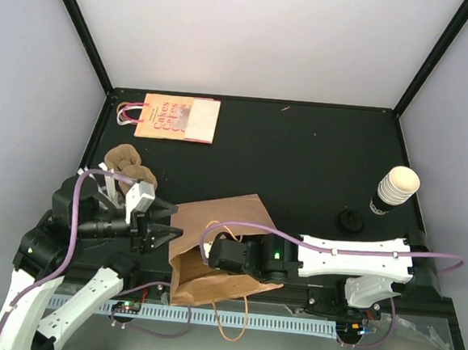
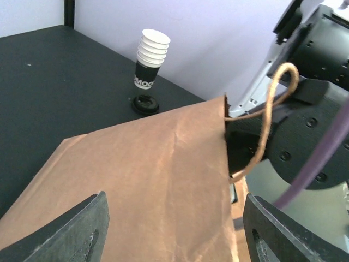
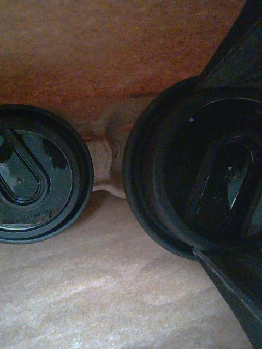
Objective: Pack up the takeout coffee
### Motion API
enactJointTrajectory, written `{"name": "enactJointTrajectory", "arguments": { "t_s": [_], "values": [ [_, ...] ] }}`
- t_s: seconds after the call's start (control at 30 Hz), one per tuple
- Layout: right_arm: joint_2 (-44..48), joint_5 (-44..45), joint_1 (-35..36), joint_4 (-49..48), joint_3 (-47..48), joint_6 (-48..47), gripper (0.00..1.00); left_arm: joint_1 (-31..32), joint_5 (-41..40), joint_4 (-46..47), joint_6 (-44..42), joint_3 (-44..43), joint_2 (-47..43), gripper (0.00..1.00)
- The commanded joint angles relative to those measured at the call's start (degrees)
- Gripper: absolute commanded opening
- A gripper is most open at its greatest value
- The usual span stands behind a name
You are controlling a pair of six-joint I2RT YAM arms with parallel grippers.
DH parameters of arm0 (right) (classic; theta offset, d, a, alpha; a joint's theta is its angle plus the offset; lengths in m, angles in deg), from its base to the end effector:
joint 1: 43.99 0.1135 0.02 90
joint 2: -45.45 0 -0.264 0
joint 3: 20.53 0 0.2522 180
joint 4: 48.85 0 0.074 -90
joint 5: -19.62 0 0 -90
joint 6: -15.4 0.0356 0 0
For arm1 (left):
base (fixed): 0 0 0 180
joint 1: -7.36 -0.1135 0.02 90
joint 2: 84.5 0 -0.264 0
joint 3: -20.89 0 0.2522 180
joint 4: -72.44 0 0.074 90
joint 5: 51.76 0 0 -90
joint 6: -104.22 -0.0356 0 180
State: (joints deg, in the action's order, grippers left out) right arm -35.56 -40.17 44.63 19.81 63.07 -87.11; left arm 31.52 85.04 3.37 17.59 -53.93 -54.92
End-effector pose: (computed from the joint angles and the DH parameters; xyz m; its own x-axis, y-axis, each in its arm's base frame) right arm 0.0245 0.2727 0.2899 0.1646 -0.9408 -0.2964 -0.8434 0.0216 -0.5369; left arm 0.0423 -0.0474 0.3832 -0.4202 0.1444 -0.8959 0.8654 0.3608 -0.3478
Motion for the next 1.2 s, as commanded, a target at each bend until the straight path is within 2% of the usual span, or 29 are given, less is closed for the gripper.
{"name": "enactJointTrajectory", "arguments": {
  "t_s": [0.0,0.27,0.57,0.8,1.17],
  "values": [
    [0.1,-0.7,-0.8,1.2,2.5,-0.6,0.52,0.5,3.8,-0.2,3.1,1.2,-2.5,0.71],
    [-1.0,-1.6,-2.4,2.6,4.6,-0.4,0.52,1.5,2.3,-1.6,2.6,0.1,-1.5,0.81],
    [-2.9,-3.3,-4.8,2.7,6.8,-1.5,0.52,4.5,-3.4,-2.4,1.8,-2.1,1.7,0.83],
    [-3.8,-3.9,-5.9,3.7,8.8,-2.0,0.52,9.6,-10.0,-6.0,0.3,-5.9,4.9,0.84],
    [-3.3,-4.5,-6.5,4.3,8.0,-1.6,0.52,19.5,-21.4,-7.7,2.7,-8.3,7.9,0.84]
  ]
}}
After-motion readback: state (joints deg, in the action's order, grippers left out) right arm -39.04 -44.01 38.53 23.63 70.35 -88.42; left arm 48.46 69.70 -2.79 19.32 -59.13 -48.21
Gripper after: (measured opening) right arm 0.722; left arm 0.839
